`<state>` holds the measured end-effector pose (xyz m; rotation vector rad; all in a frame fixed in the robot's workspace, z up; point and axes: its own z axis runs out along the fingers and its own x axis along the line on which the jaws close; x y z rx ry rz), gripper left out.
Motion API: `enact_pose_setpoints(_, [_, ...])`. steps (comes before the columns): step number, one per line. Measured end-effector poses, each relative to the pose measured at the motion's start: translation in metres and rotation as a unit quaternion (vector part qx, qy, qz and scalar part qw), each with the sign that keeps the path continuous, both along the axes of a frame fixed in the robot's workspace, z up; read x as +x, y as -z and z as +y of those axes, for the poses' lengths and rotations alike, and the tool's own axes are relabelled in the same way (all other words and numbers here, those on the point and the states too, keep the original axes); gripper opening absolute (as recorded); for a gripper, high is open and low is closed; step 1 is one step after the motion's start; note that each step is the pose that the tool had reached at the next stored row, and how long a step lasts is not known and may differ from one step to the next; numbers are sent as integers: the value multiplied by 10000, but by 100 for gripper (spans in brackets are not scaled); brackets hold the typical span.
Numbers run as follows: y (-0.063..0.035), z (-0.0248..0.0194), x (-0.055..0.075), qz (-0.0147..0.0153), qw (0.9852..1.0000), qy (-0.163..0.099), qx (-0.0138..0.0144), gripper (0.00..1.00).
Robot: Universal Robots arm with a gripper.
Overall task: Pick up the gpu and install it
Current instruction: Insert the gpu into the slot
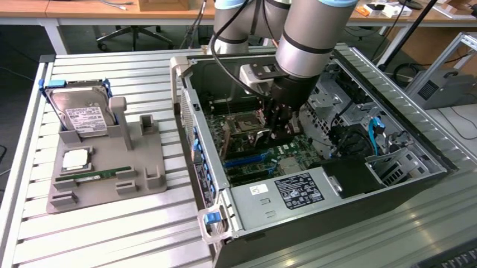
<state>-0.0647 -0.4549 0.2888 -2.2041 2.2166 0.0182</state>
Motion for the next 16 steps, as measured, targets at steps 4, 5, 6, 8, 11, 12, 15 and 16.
enact_pose_setpoints(4, [31, 1, -67, -5, 10000, 0, -1, 27])
enact_pose_setpoints(5, [44, 1, -80, -7, 10000, 0, -1, 27])
enact_pose_setpoints(6, [44, 1, -90, -7, 10000, 0, -1, 27])
enact_pose_setpoints(8, [44, -3, -102, -7, 10000, 0, 0, 27])
enact_pose_setpoints(11, [44, -25, -104, -7, 10000, 1, 0, 27])
enact_pose_setpoints(12, [44, -25, -103, -7, 10000, 1, 0, 27])
enact_pose_setpoints(15, [44, -25, -118, -7, 10000, 0, 0, 27])
enact_pose_setpoints(16, [44, -25, -123, -7, 10000, 0, 0, 27])
